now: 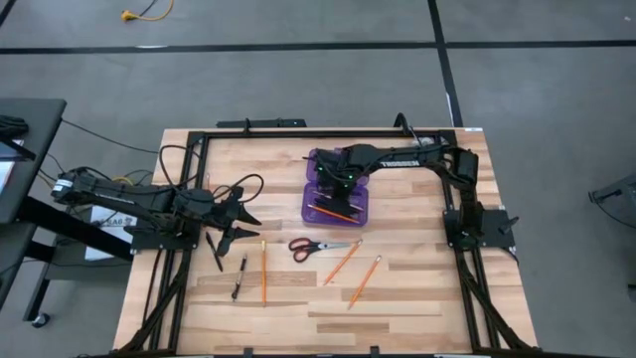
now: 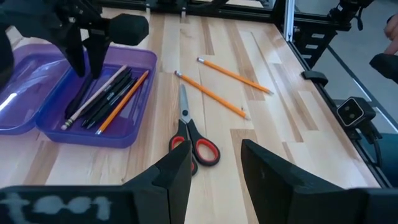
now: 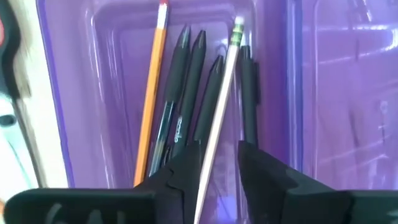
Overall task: Pick & place school supplies into a supply box
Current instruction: Put the pencil into the pencil box
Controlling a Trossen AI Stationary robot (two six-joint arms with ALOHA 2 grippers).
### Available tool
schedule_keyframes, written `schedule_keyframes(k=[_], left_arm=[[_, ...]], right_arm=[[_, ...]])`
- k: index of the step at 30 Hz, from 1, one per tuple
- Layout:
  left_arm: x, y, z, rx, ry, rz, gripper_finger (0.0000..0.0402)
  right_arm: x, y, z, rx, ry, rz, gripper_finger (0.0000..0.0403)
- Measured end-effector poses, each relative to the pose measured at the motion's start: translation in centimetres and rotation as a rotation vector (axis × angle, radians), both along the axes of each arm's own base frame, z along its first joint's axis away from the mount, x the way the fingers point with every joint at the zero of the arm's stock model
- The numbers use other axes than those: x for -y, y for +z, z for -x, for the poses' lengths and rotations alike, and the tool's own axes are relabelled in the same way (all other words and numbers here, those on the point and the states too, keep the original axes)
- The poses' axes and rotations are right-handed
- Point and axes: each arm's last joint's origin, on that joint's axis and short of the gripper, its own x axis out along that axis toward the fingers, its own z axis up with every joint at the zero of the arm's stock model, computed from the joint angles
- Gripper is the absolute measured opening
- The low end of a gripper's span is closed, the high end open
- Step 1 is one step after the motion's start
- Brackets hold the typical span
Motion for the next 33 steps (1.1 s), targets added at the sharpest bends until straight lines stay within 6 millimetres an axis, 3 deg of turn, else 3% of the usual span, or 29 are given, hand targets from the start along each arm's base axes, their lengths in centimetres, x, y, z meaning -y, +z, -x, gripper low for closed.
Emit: schedule_keyframes(k=[7,14,25,33], left_arm=[[0.0,0.0,0.0,0.0,0.001,0.0,0.0128],[0.0,0.0,0.0,0.0,0.002,0.0,0.0128],[0.0,0.0,0.0,0.001,0.006,-0.001,0.0128],[0.0,0.0,0.0,0.002,0.013,0.01,0.0128]], right_arm=[[-0.8,1.7,0.8,-0.138,0.013,-0.035,0.0102],[-3.0,4.0,1.6,-0.234,0.066,-0.053,0.0102],[-8.8,7.9,3.6,-0.236,0.108,-0.048,0.0102],[-14.7,8.6,4.0,-0.178,0.275,-0.026,0.0102]])
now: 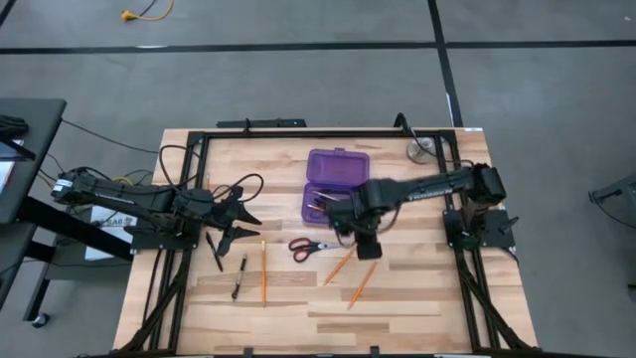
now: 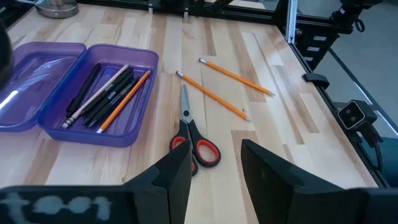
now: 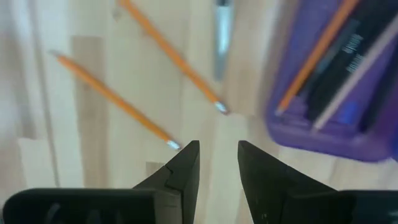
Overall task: Pick & place school supplies into a supply box
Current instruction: Put the pencil into the pencil box
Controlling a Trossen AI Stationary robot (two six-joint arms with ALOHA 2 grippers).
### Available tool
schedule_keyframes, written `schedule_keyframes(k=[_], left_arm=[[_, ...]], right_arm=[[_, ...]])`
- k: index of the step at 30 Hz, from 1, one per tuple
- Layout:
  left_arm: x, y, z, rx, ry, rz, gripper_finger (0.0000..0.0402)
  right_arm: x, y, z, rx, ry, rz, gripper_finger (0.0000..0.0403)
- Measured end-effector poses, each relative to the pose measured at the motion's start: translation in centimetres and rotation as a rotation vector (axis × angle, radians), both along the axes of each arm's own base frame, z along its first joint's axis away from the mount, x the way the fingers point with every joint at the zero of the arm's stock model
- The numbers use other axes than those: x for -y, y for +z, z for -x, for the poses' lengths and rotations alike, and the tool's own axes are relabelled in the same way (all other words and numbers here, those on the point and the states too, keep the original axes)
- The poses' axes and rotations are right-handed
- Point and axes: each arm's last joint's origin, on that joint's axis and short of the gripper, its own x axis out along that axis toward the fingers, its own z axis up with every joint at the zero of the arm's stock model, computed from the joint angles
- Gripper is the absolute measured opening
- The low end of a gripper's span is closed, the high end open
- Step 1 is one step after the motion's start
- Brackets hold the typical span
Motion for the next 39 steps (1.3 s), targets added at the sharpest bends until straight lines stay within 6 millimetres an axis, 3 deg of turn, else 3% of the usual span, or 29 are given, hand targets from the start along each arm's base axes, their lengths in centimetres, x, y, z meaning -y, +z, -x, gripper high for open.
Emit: schedule_keyframes(k=[10,16,24,39], left_arm=[[0.0,0.1,-0.1,0.01,0.011,0.025,0.0128],[0.0,0.1,-0.1,0.009,0.02,0.042,0.0128],[0.0,0.1,-0.1,0.007,0.026,0.056,0.0128],[0.0,0.1,-0.1,0.005,0.031,0.067,0.0128]], right_arm=[[-7.4,-2.8,0.9,0.08,0.123,0.018,0.0102],[-10.1,-5.8,2.7,0.063,0.194,0.036,0.0102],[-11.4,-7.9,4.1,0.054,0.407,0.056,0.0102],[-10.8,-9.3,3.8,0.107,0.457,0.065,0.0102]])
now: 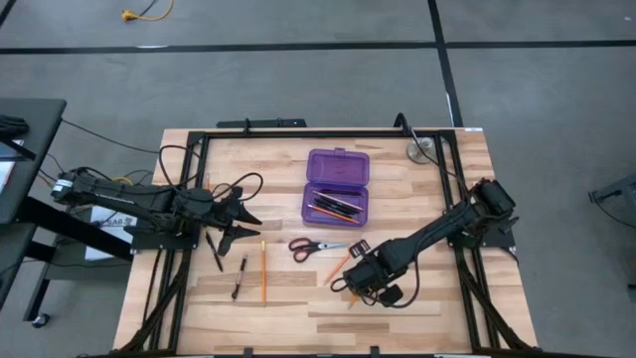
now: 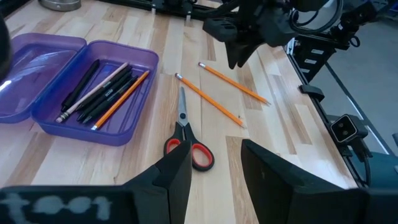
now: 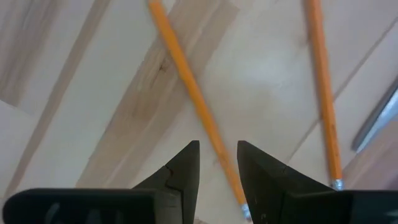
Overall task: Pick & place school supplies into a supply box
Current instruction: Put the pencil into the pencil box
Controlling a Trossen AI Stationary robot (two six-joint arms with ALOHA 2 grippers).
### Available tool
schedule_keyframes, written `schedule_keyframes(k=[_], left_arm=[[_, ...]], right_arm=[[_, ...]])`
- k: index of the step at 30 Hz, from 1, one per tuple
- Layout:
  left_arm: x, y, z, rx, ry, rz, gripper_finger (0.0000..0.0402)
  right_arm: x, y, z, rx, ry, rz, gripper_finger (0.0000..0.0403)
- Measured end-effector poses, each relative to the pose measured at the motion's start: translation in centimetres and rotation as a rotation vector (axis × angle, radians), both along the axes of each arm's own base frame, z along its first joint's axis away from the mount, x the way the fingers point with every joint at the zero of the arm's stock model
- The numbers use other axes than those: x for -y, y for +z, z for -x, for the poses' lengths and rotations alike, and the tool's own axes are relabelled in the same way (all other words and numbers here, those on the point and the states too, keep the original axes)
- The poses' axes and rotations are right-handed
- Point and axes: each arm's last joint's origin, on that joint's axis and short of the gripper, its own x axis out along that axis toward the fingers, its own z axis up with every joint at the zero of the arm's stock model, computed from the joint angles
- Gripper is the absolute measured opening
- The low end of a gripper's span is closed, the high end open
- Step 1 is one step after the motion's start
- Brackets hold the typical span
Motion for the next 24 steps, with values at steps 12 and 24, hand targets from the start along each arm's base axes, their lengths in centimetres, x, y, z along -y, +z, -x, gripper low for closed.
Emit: schedule_keyframes(k=[12,24], left_arm=[[0.0,0.0,0.0,-0.003,0.0,0.0,0.0128],[0.0,-0.1,0.0,-0.005,0.001,0.002,0.0128]], right_arm=[[0.3,-1.8,-1.1,-0.007,0.005,0.004,0.0102],[-0.1,-3.6,-1.2,-0.071,0.029,0.009,0.0102]])
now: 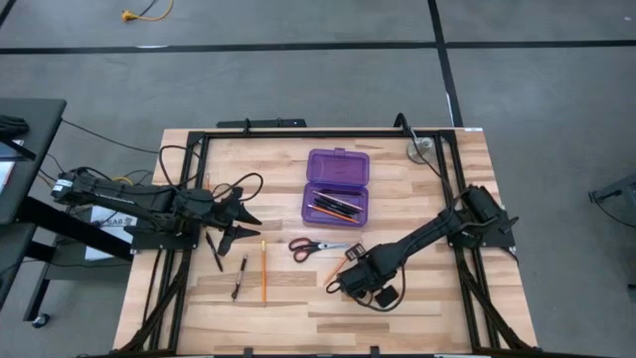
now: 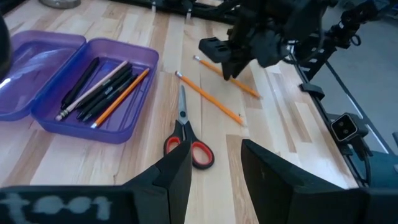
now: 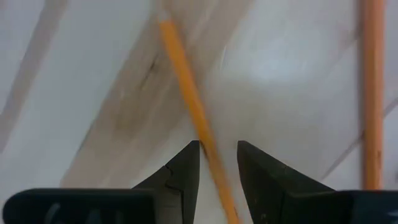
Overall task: Pick & place school supplies into a supply box
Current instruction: Put the pencil into the pencil box
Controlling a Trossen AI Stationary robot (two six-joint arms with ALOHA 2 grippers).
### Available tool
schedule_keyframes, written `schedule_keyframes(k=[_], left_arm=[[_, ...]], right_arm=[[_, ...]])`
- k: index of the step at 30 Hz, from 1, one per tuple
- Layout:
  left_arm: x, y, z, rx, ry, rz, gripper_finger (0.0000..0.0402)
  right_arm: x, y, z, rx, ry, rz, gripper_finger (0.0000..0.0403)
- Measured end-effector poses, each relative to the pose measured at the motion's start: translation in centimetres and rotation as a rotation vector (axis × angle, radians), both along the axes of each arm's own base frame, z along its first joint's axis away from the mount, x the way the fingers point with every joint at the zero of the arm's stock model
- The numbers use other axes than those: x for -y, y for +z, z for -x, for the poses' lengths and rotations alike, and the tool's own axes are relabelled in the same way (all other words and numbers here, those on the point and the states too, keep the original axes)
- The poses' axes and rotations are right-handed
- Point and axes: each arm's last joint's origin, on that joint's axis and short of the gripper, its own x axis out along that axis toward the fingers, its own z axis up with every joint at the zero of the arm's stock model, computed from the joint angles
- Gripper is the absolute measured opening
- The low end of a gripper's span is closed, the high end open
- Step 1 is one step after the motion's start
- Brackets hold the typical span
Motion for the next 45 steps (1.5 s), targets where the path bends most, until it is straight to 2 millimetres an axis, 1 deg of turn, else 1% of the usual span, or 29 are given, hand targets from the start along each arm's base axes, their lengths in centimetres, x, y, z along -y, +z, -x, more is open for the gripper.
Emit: schedule_keyframes(k=[10,15,21,24,36,45], left_arm=[[0.0,0.0,0.0,0.004,0.0,0.001,0.0128],[0.0,0.0,0.0,0.003,0.001,0.001,0.0128],[0.0,0.0,0.0,0.003,0.001,0.001,0.0128],[0.0,0.0,0.0,0.003,0.001,0.002,0.0128],[0.0,0.0,0.0,0.001,0.0,0.007,0.0128],[0.0,0.0,0.0,0.0,-0.001,0.007,0.0128]], right_arm=[[0.0,-0.6,-0.1,-0.021,0.0,0.006,0.0102],[0.0,-1.6,-0.2,-0.051,-0.004,0.019,0.0102],[0.5,-2.1,-0.5,-0.07,-0.054,0.028,0.01],[0.7,-2.1,-0.6,-0.071,-0.078,0.024,0.0088],[0.7,-1.9,-0.9,-0.071,-0.109,0.029,0.0009],[0.3,-0.4,-1.7,-0.096,-0.108,0.041,0.0002]])
